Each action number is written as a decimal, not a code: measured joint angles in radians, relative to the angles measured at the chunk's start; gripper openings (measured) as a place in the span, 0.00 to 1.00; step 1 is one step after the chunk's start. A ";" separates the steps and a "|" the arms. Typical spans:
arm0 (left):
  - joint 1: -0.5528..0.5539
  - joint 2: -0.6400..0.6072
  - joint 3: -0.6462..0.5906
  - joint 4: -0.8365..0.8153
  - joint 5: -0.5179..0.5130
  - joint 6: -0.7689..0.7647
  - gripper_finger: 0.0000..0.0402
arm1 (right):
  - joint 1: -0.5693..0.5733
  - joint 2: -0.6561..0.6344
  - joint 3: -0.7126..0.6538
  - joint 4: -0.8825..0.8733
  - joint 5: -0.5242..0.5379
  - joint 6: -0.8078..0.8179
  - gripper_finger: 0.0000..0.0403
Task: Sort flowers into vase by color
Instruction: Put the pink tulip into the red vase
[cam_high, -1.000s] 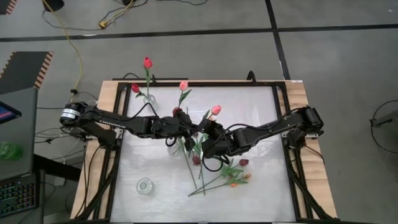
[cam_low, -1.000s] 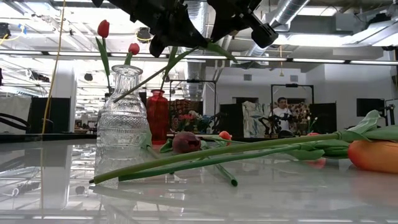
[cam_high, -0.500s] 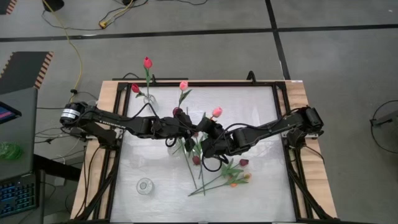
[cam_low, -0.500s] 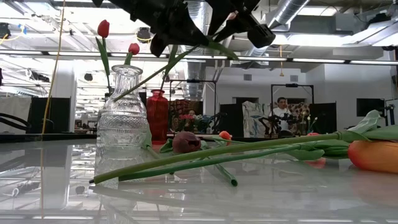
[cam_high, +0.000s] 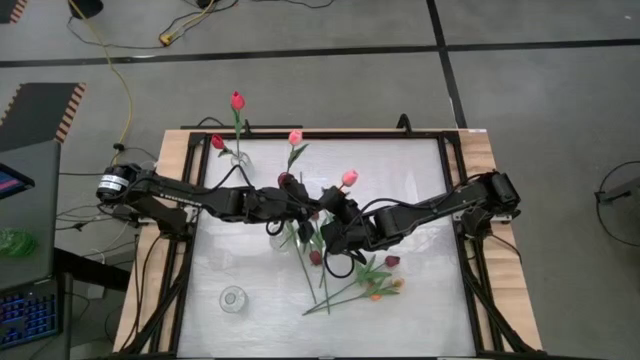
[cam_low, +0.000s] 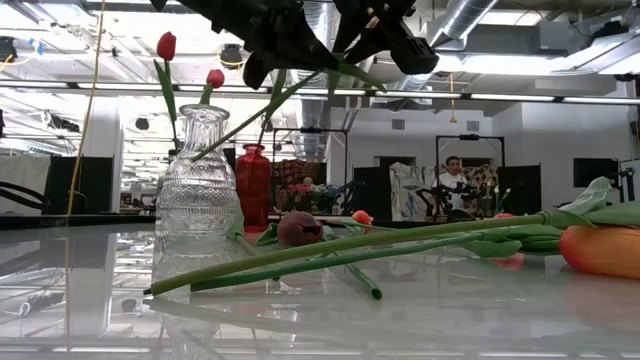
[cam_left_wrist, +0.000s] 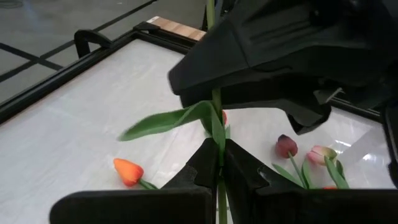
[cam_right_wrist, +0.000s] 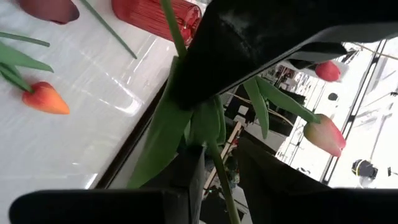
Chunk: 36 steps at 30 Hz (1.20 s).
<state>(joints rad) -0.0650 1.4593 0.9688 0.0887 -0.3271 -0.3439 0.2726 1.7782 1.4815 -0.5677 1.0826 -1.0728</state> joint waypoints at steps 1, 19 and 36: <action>0.003 0.000 0.000 0.000 0.000 -0.005 0.01 | 0.000 0.000 0.000 0.000 0.001 0.003 0.31; 0.072 0.000 0.000 0.000 -0.002 -0.017 0.01 | 0.032 -0.131 0.000 -0.121 0.111 0.430 0.31; 0.087 -0.018 0.000 0.253 -0.002 0.149 0.00 | 0.026 -0.507 -0.078 -0.506 -0.064 1.202 0.30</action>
<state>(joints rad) 0.0216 1.4416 0.9684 0.3418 -0.3289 -0.1948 0.2989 1.2714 1.4037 -1.0733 1.0187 0.1291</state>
